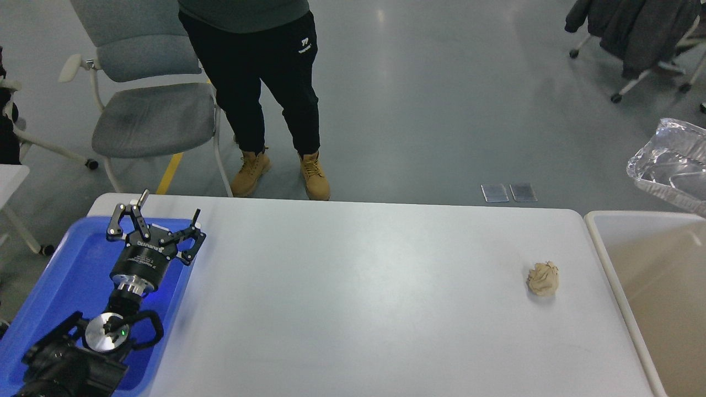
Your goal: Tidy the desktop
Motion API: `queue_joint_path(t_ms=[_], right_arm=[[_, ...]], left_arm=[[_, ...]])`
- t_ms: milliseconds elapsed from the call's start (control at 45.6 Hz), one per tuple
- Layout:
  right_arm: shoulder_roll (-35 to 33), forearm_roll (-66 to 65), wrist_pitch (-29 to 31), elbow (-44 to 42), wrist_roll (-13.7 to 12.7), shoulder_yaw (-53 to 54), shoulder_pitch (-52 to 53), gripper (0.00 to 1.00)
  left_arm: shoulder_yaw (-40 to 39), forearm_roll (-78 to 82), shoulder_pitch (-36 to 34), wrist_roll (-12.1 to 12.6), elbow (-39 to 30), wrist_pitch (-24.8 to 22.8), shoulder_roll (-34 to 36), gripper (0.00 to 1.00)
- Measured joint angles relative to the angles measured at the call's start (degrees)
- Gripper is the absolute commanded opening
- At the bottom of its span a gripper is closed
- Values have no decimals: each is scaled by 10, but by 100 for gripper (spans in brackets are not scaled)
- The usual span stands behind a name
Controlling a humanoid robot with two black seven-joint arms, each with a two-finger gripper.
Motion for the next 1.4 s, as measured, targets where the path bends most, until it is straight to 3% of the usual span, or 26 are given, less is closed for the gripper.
queue_joint_path(t_ms=[351,922,1404], right_arm=[[25,7,-130,-59,-1,125,-171,0],[179,11,-313,-195,-1,239,-338,0],[237,11,-382,-210,0,264,-403,0]], left_arm=[[0,0,0,0,0,0,0,100],[0,0,0,0,0,0,0,100],[0,0,0,0,0,0,0,100]])
